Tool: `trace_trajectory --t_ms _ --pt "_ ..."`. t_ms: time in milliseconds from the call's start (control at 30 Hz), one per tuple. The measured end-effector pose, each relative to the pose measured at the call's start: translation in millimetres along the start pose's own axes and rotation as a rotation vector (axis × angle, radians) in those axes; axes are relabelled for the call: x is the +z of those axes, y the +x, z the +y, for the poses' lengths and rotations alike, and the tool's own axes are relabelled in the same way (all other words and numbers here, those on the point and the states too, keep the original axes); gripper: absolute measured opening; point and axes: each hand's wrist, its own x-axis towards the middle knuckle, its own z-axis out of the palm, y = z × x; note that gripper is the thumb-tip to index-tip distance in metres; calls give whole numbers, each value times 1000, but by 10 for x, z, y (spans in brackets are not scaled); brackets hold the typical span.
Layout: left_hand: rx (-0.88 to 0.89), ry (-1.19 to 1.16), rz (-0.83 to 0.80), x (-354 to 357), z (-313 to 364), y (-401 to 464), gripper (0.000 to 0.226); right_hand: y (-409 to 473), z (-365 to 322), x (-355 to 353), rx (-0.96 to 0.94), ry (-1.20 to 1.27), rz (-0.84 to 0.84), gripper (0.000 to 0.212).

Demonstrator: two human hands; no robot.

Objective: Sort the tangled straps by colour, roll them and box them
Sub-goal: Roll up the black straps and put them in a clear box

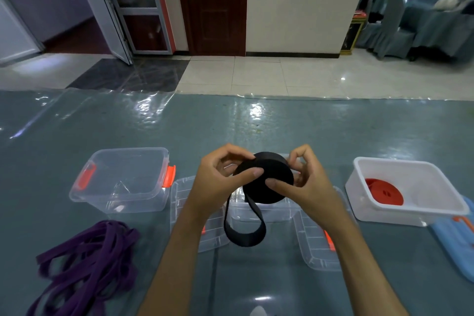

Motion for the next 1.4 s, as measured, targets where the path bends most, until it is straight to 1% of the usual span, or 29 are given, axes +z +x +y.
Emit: trace_trajectory --t_ms 67,100,133,200,267,400,467,633,700,800,900,967,1067,1133,1200,1300,1367,1400 --pt "-4 -4 38 17 -11 -9 23 0 -25 -30 -35 -67 -22 48" --pt "-7 -29 43 23 -18 -16 22 6 -50 -38 -69 -110 -2 51" --pt "-8 -50 29 14 -24 -22 21 14 -58 -42 -108 -136 32 50" --pt "-3 -29 -39 -22 -36 -17 25 14 -61 -30 -141 -84 118 44" --pt "6 17 -89 -60 -40 -3 32 15 -54 -14 -113 2 169 43" --pt "-10 16 -70 -77 -18 23 31 -1 -35 -39 -51 -29 92 45" --pt "-33 0 -65 -67 -33 9 28 -3 -60 -60 -65 -73 61 50" --pt "-9 -50 -64 -28 -79 -35 21 -47 -89 -50 -122 -40 107 41" --pt "-26 -56 -100 -54 -78 -25 26 -52 -35 -19 -111 -23 115 39" --pt "-35 -57 -108 -100 -88 -26 33 -38 23 6 -59 8 130 45" --pt "-17 -51 -50 -114 -81 -17 35 -20 40 -33 20 5 22 45" --pt "-21 -40 -28 -105 -87 -11 33 -12 61 -73 10 -83 -50 52" --pt "-78 -31 -56 -121 -129 -30 26 -28 51 -92 -67 -146 19 52" --pt "-108 -6 -118 -153 -152 -45 32 -48 48 -79 -66 -101 93 48" --pt "-109 0 -116 -158 -155 -53 38 -60 67 -69 -27 -54 131 48" --pt "-86 -11 -40 -132 -135 -51 38 -60 62 -63 57 -27 69 56" --pt "-93 -10 -36 -124 -158 -50 33 -66 54 -84 63 -49 13 62" --pt "-108 -21 -45 -121 -178 -55 30 -70 41 -92 45 -65 10 65"
